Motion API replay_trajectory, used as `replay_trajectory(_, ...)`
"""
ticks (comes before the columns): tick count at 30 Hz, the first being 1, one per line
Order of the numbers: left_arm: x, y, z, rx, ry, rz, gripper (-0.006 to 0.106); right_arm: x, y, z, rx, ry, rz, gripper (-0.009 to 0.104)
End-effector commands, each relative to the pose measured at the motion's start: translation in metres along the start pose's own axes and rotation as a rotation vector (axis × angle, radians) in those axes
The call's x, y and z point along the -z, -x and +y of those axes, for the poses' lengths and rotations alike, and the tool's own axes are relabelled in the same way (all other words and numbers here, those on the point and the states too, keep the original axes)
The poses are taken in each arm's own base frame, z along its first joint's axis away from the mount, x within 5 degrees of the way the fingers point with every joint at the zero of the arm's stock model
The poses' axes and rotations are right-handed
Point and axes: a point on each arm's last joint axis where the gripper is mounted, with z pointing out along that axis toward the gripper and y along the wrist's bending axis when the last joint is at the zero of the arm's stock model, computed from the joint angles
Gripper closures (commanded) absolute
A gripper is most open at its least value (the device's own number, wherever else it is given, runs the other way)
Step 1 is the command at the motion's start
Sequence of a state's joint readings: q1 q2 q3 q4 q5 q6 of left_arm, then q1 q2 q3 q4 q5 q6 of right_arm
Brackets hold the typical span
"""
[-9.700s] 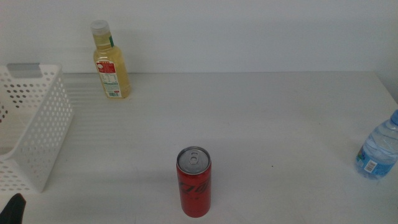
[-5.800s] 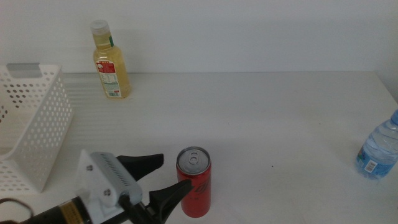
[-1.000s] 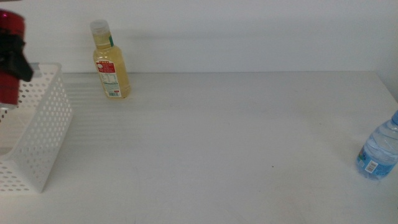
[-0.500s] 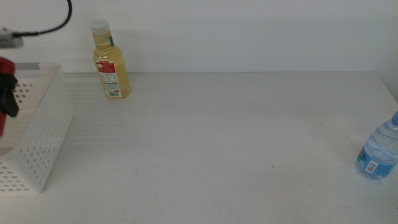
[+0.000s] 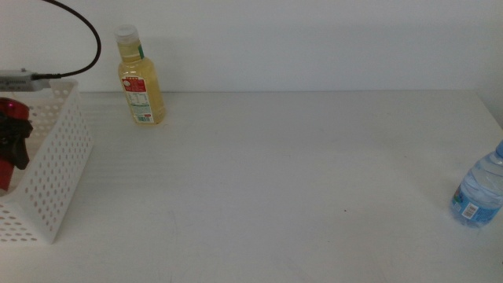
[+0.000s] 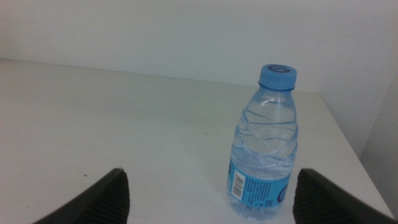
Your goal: Use arms to grab the bottles and put them into the dustbin to the left of the table.
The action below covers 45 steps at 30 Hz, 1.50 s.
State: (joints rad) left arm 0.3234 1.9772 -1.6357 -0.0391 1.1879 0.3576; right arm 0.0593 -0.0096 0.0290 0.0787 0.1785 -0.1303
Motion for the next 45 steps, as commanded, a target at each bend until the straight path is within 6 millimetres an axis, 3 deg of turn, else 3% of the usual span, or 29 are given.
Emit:
replay_trajectory(1, 0.032, 0.005, 0.001, 0.016, 0.044, -0.121, 0.105, 0.003, 0.011, -0.001, 0.015, -0.017, -0.112, 0.025)
replay_trajectory(13, -0.002, 0.015, 0.006, 0.083, 0.035, -0.100, 0.105, 0.003, 0.011, -0.001, 0.015, -0.017, -0.112, 0.025)
replay_trajectory(19, -0.005, 0.016, 0.006, 0.101, 0.037, -0.093, 0.103, 0.003, 0.011, -0.001, 0.015, -0.017, -0.112, 0.025)
replay_trajectory(22, -0.005, 0.015, 0.006, 0.080, 0.036, -0.091, 0.086, 0.003, 0.011, -0.001, 0.015, -0.017, -0.112, 0.025)
replay_trajectory(23, -0.005, 0.015, 0.006, 0.080, 0.037, -0.092, 0.051, 0.003, 0.011, -0.001, 0.015, -0.017, -0.112, 0.025)
replay_trajectory(24, -0.005, 0.015, 0.007, 0.078, 0.042, -0.090, 0.037, 0.003, 0.011, -0.001, 0.015, -0.017, -0.112, 0.025)
replay_trajectory(29, -0.001, 0.013, 0.009, 0.120, 0.080, -0.080, 0.011, 0.003, 0.011, -0.001, 0.015, -0.017, -0.112, 0.025)
replay_trajectory(32, 0.010, 0.010, 0.008, 0.147, 0.099, -0.078, 0.010, 0.003, 0.011, -0.001, 0.015, -0.017, -0.112, 0.025)
replay_trajectory(36, 0.040, 0.008, -0.005, 0.169, 0.157, -0.135, 0.011, 0.003, 0.011, -0.001, 0.015, -0.017, -0.112, 0.025)
replay_trajectory(45, 0.133, -0.007, -0.075, 0.087, 0.178, -0.412, 0.017, 0.003, 0.011, -0.001, 0.015, -0.017, -0.112, 0.025)
